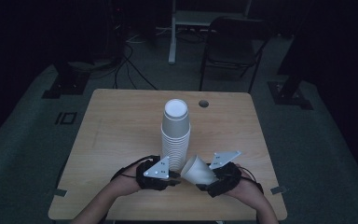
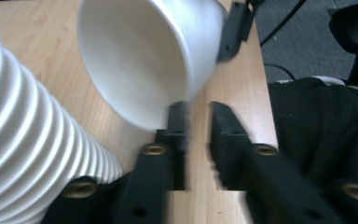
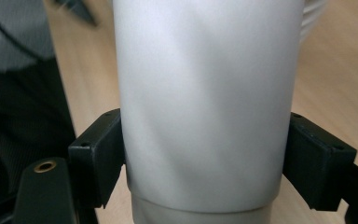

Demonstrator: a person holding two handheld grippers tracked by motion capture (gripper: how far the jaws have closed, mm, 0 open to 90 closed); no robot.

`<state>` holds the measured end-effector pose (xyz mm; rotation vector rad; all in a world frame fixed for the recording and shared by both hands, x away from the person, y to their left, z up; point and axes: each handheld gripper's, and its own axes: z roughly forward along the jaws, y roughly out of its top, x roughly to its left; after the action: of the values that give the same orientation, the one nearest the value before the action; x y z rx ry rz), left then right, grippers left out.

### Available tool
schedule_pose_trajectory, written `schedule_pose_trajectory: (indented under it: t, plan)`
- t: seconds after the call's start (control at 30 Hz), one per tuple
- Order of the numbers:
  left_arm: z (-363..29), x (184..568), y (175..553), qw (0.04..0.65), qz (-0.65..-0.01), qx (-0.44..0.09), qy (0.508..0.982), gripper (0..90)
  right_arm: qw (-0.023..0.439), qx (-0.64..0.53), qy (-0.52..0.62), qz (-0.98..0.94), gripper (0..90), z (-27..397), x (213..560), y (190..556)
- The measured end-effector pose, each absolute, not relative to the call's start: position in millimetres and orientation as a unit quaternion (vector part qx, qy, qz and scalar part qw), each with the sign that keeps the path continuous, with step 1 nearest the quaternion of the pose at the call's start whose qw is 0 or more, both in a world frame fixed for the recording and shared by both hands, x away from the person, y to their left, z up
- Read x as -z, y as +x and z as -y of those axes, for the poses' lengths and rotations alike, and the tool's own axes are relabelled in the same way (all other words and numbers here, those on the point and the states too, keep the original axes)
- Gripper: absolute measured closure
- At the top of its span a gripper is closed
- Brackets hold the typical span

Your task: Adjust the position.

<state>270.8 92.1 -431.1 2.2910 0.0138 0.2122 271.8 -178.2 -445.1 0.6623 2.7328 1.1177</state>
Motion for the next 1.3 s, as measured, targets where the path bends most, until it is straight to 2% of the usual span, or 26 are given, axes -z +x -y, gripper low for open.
schedule_pose_trajectory:
  t: [0.1, 0.3, 0.47, 0.73, 1.13, 1.3]
  plan:
    - [-99.2, 432.8, 273.0, 0.421, -0.024, -0.071, 0.904, 63.1, 0.081, -0.395, 0.242, -0.882, 20.8, 191.8, 438.4, 272.7]
    - [-111.8, 442.9, 274.5, 0.457, -0.056, -0.044, 0.886, 62.1, 0.134, -0.502, 0.277, -0.808, 20.8, 219.7, 421.2, 270.7]
    - [-116.9, 445.3, 276.2, 0.481, -0.080, -0.034, 0.873, 62.2, 0.141, -0.566, 0.253, -0.772, 20.7, 225.4, 417.2, 262.7]
    - [-112.6, 438.4, 272.6, 0.507, -0.080, -0.025, 0.858, 61.8, 0.137, -0.613, 0.229, -0.744, 20.6, 223.7, 421.4, 254.1]
    - [-90.3, 426.5, 274.6, 0.529, -0.064, -0.011, 0.846, 61.7, 0.101, -0.589, 0.194, -0.778, 20.5, 204.9, 440.0, 248.6]
    - [-88.4, 423.8, 275.7, 0.537, -0.060, -0.011, 0.841, 60.2, 0.100, -0.582, 0.191, -0.784, 20.4, 202.6, 442.6, 248.4]
